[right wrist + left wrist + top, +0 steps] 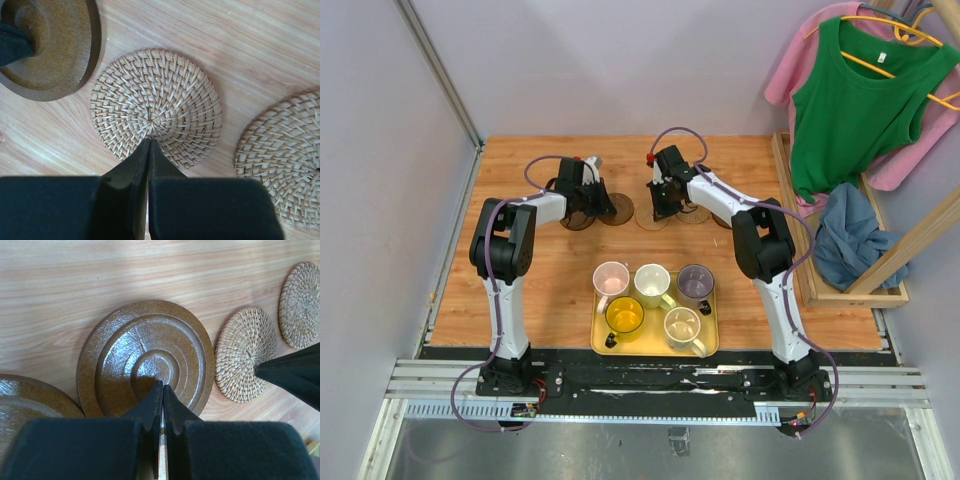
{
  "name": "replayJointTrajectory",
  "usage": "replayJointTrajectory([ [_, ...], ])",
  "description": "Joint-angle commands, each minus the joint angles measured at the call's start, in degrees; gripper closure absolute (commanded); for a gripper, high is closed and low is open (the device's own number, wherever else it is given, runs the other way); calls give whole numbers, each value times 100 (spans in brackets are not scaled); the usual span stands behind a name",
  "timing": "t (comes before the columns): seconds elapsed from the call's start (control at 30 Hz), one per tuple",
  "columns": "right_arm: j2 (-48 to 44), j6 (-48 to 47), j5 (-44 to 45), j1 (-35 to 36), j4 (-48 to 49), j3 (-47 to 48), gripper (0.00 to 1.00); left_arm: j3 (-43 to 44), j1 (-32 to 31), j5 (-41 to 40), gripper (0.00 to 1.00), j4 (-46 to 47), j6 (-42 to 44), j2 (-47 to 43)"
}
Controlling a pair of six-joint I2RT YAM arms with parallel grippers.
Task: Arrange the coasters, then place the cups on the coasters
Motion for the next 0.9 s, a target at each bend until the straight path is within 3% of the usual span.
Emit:
replayJointTrajectory([
  [0.0, 126, -109, 472, 63, -662, 214, 99, -107, 26, 229, 97, -12, 142, -4],
  [0.47, 837, -157, 398, -42, -918, 1065, 99, -96, -138, 398, 99, -29, 130, 227],
  [0.87, 388, -326, 542, -36, -870, 973, 98, 359, -181, 312, 99, -100, 86, 167],
])
